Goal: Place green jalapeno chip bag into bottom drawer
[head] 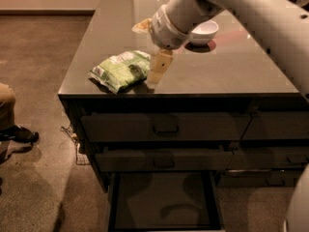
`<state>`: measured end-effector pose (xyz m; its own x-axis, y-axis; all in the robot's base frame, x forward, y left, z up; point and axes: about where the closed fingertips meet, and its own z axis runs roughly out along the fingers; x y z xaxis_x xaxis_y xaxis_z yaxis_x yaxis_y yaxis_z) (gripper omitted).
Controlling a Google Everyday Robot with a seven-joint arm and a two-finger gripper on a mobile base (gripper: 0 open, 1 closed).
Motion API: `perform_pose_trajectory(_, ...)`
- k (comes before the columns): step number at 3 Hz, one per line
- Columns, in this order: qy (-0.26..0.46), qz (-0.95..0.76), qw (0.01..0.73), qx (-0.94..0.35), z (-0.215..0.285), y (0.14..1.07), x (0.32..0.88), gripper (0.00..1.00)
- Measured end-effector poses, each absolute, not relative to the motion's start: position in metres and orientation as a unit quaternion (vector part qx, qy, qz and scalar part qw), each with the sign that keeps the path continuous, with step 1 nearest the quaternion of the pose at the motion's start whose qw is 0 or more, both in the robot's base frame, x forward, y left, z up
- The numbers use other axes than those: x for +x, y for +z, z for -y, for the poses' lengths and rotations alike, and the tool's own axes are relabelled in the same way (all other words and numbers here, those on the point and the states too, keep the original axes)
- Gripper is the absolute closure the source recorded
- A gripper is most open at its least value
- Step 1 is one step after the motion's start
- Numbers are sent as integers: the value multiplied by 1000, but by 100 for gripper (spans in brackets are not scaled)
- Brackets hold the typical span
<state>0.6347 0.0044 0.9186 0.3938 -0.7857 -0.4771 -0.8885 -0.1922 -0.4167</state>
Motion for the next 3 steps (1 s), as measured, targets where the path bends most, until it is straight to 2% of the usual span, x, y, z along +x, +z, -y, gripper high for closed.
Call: perform_pose_trajectory(3,106,-529,266,-799,-58,889,618,0)
